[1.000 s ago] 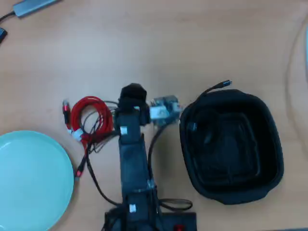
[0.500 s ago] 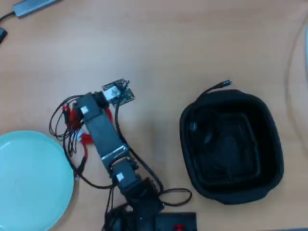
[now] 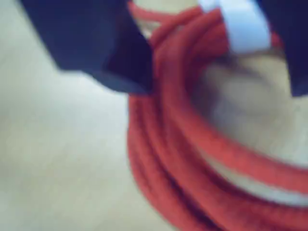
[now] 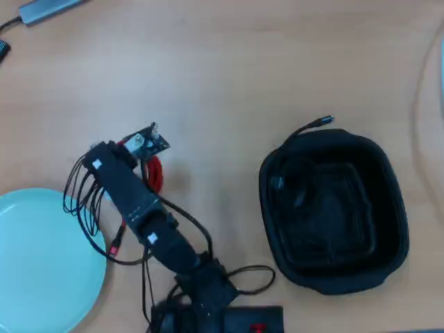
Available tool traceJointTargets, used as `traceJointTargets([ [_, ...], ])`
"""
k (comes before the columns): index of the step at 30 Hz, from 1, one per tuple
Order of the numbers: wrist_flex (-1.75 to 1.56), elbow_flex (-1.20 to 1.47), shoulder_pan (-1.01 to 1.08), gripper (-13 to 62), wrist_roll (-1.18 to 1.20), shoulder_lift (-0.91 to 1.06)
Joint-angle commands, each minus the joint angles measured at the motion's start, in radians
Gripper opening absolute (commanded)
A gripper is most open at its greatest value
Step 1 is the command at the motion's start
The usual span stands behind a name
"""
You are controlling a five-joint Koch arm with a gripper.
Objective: Put a black charging cable in a black bowl and put a red charging cable in a green bowl
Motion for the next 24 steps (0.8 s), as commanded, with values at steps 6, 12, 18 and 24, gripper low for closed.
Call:
traceJointTargets([
  [6, 0.143, 0.000, 0.028, 29.0, 0.275, 0.000],
  [12, 0.141, 0.063, 0.037, 29.1, 0.344, -0.002],
  [18, 0.138, 0.057, 0.034, 29.2, 0.341, -0.080],
  [24, 0.051, 0.064, 0.006, 29.1, 0.339, -0.083],
])
